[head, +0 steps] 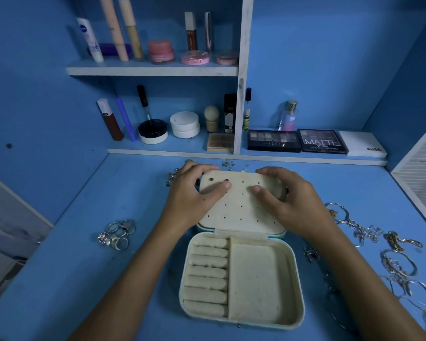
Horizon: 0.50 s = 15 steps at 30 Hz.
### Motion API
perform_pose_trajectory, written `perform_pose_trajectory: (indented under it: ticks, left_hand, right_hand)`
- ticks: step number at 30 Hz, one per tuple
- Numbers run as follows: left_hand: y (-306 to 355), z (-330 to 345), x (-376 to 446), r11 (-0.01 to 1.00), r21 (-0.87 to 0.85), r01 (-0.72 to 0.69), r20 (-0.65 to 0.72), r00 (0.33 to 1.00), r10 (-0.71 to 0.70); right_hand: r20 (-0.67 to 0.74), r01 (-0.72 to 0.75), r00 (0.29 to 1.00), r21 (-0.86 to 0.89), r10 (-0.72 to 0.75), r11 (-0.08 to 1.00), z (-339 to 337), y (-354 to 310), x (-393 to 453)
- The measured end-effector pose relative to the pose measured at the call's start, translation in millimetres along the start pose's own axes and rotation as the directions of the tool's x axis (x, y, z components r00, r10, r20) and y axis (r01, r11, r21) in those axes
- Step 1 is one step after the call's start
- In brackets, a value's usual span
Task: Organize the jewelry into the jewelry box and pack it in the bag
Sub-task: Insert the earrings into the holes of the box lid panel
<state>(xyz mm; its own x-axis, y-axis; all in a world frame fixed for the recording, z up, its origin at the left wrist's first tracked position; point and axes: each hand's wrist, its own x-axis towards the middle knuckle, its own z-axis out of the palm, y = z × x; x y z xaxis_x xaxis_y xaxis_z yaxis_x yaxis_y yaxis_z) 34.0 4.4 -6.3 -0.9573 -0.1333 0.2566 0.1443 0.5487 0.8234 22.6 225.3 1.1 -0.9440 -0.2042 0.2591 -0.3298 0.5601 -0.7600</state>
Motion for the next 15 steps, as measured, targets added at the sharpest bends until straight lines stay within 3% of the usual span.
perform_pose_trajectory:
  ticks: [15]
  left_hand:
    - [-7,5,5,0.993,-0.030,0.117,0.046,0.992,-0.115]
  right_hand:
    - [0.108,-0.095,0.989,-0.047,0.100,0.994,1,10,20]
